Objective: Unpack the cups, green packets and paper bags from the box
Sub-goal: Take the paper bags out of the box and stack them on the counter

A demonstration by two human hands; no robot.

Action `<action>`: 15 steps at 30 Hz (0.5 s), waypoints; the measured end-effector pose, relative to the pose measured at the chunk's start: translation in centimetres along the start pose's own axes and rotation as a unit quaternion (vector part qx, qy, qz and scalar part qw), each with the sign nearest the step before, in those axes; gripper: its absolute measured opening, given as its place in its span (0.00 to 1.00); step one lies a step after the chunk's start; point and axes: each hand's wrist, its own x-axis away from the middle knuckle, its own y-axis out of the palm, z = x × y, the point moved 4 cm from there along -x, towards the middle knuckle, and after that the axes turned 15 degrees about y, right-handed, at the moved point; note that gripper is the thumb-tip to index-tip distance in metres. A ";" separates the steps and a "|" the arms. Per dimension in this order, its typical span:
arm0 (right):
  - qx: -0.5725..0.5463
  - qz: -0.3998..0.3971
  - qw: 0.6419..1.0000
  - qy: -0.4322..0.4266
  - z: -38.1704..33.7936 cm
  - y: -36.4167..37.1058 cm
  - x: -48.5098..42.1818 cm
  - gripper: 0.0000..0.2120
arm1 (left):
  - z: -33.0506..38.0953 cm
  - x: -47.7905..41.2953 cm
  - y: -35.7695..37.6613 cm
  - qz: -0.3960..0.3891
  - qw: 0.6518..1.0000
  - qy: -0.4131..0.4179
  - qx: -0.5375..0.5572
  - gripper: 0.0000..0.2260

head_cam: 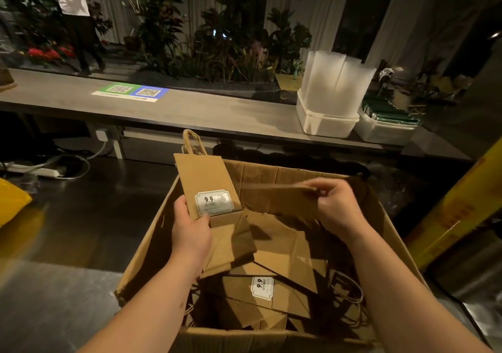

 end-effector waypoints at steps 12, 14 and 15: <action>-0.072 -0.258 0.957 0.110 3.8 7.1 1.3 0.26 | 0.9 0.3 0.6 -0.112 0.990 -0.059 0.058 0.24; -0.228 -0.231 0.930 0.175 4.2 7.1 1.2 0.19 | 0.9 0.9 1.0 -0.114 0.988 -0.065 0.077 0.21; -0.267 -0.223 0.918 0.189 4.4 7.2 0.9 0.15 | 0.7 1.1 1.2 -0.111 0.988 -0.067 0.087 0.20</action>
